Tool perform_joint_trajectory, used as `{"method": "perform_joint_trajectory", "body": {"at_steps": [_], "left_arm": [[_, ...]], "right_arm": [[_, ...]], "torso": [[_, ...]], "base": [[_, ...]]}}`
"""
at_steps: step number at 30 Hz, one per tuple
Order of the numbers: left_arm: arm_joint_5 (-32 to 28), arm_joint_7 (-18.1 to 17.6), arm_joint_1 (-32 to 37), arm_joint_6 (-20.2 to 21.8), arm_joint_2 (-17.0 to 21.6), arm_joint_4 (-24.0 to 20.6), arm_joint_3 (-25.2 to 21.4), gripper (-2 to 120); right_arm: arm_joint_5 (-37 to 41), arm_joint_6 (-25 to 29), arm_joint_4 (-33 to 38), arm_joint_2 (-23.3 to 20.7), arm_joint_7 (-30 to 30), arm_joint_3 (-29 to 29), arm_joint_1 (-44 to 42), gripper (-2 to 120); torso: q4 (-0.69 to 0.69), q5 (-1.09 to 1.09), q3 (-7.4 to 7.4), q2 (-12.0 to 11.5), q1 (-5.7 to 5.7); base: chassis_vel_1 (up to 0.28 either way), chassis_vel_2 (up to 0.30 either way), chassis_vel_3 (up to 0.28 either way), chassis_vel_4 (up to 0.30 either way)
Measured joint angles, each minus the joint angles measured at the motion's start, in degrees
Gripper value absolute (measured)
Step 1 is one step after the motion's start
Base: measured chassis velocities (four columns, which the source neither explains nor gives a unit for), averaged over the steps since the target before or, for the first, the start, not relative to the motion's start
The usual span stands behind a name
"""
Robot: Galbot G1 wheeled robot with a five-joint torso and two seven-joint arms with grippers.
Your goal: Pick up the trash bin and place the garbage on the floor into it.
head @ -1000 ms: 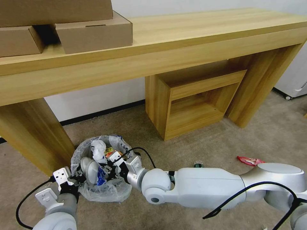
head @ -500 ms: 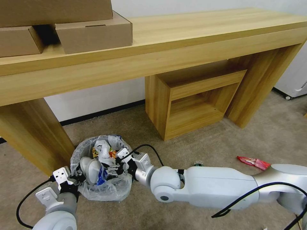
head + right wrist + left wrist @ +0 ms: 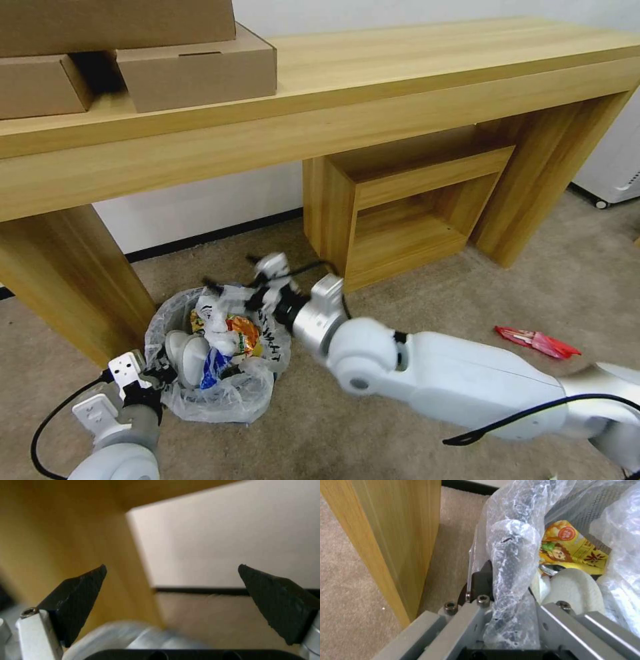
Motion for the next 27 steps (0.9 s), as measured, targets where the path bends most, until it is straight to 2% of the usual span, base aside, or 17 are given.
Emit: {"method": "perform_joint_trajectory", "body": {"at_steps": [3, 4, 6, 7, 9, 10, 14, 15, 18, 27], "left_arm": [[-1.13, -0.02, 0.33, 1.17, 0.33, -0.63, 0.07, 1], [-1.13, -0.02, 0.33, 1.17, 0.33, -0.63, 0.07, 1], [-1.54, -0.01, 0.35, 1.75, 0.53, -0.89, 0.14, 1], [-1.54, -0.01, 0.35, 1.75, 0.53, -0.89, 0.14, 1], [-1.59, 0.04, 0.25, 1.99, 0.76, -0.91, 0.39, 1], [-1.59, 0.04, 0.25, 1.99, 0.76, -0.91, 0.39, 1], [-1.43, 0.28, 0.26, 2.15, 1.14, -0.89, 0.65, 1], [-1.43, 0.28, 0.26, 2.15, 1.14, -0.89, 0.65, 1], [-1.34, 0.35, 0.34, 2.16, 1.65, -0.68, 0.68, 1], [-1.5, 0.35, 0.4, 2.16, 2.73, -0.6, 0.66, 1]], "right_arm": [[-0.4, -0.69, 0.6, -3.5, 0.77, 8.52, -4.13, 100], [-0.4, -0.69, 0.6, -3.5, 0.77, 8.52, -4.13, 100], [-0.96, -1.52, 0.66, -5.25, 1.34, 13.84, -7.2, 100], [-0.96, -1.52, 0.66, -5.25, 1.34, 13.84, -7.2, 100], [-2.01, -2.34, 0.66, -6.81, 2.13, 19.66, -10.99, 100], [-2.01, -2.34, 0.66, -6.81, 2.13, 19.66, -10.99, 100], [-4.55, -3.4, 0.37, -8.12, 3.27, 27.35, -16.99, 100], [-4.55, -3.4, 0.37, -8.12, 3.27, 27.35, -16.99, 100], [-6.24, -4.03, 0.35, -8.94, 3.93, 33.98, -23.42, 100], [-9.71, -4.52, -0.73, -9.53, 4.81, 43.02, -33.34, 100]], "torso": [[-0.01, 0.0, 0.0, 0.0, 0.0], [-0.01, 0.0, 0.0, 0.0, 0.0], [-0.01, 0.01, 0.0, 0.0, 0.0], [-0.01, 0.01, 0.0, 0.0, 0.0], [-0.01, 0.01, 0.0, 0.0, 0.0], [-0.01, 0.01, 0.0, 0.0, 0.0], [0.0, 0.01, 0.0, 0.0, 0.0], [0.0, 0.01, 0.0, 0.0, 0.0], [0.0, 0.01, 0.0, 0.0, 0.0], [0.0, 0.01, 0.0, 0.0, 0.0]], "base": [[0.0, 0.0, 0.0, 0.0], [0.0, 0.0, 0.0, 0.0], [0.0, 0.0, 0.0, 0.0], [0.0, 0.0, 0.0, 0.0], [0.0, 0.0, 0.0, 0.0], [0.0, 0.0, 0.0, 0.0], [0.0, 0.0, 0.0, 0.0], [0.0, 0.0, 0.0, 0.0], [0.0, 0.0, 0.0, 0.0], [0.0, 0.0, 0.0, 0.0]]}}
